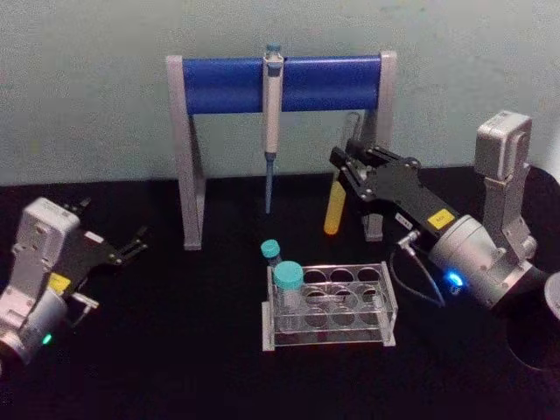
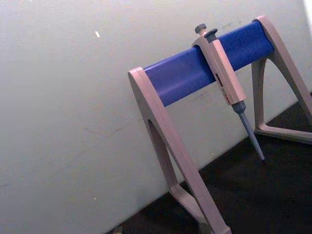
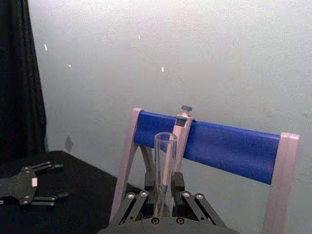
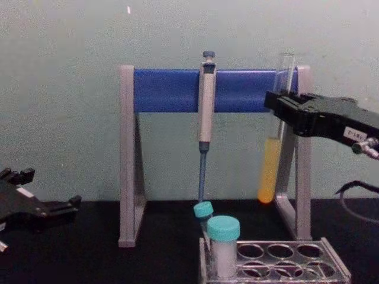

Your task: Pick up the test tube from the test tube rack, shake it, then place it back into the test tube rack.

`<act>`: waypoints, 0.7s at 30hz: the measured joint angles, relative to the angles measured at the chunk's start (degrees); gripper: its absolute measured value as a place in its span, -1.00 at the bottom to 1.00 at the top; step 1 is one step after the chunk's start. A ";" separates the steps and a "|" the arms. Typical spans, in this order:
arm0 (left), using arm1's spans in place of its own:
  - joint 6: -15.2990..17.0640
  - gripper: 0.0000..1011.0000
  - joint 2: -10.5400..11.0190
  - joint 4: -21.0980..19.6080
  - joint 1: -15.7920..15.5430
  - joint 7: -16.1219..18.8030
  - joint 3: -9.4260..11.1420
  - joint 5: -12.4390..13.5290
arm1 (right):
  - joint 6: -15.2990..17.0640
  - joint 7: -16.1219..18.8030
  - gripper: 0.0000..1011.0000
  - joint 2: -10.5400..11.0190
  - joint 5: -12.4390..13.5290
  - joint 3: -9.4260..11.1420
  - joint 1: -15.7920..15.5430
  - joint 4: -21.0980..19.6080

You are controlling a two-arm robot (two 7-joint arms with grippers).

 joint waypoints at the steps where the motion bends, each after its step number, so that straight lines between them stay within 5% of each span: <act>1: 0.00 0.98 0.00 0.00 0.00 0.00 0.00 0.00 | 0.01 -0.04 -0.54 -0.01 -0.10 0.08 -0.03 -0.04; 12: 0.00 0.98 0.00 0.00 0.00 0.00 0.00 0.00 | 0.62 -0.53 -0.54 0.36 -1.47 1.27 -1.04 -1.37; 21: 0.00 0.98 0.00 0.00 0.00 0.00 0.00 0.00 | 3.99 -0.35 -0.54 3.43 -3.15 1.91 -3.17 -4.98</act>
